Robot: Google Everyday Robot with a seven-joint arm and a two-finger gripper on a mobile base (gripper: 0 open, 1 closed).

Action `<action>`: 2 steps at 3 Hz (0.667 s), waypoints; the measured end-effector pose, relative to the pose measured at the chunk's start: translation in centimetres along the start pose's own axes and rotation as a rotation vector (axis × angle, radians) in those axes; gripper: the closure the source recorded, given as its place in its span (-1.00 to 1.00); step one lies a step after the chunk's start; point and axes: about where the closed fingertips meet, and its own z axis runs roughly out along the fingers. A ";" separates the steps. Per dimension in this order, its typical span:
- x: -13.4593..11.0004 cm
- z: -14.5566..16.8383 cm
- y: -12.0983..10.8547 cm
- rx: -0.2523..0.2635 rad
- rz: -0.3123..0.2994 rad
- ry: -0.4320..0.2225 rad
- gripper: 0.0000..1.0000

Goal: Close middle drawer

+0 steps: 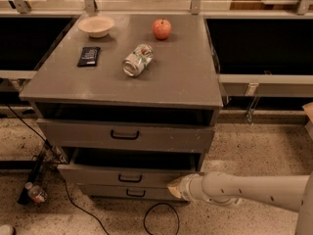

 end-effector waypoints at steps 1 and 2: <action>0.0 0.0 0.0 0.000 0.000 0.000 -0.75; 0.0 0.0 0.0 0.000 0.000 0.000 -1.00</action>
Offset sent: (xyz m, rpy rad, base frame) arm 0.0000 0.0000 0.0000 0.0000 0.0000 0.0000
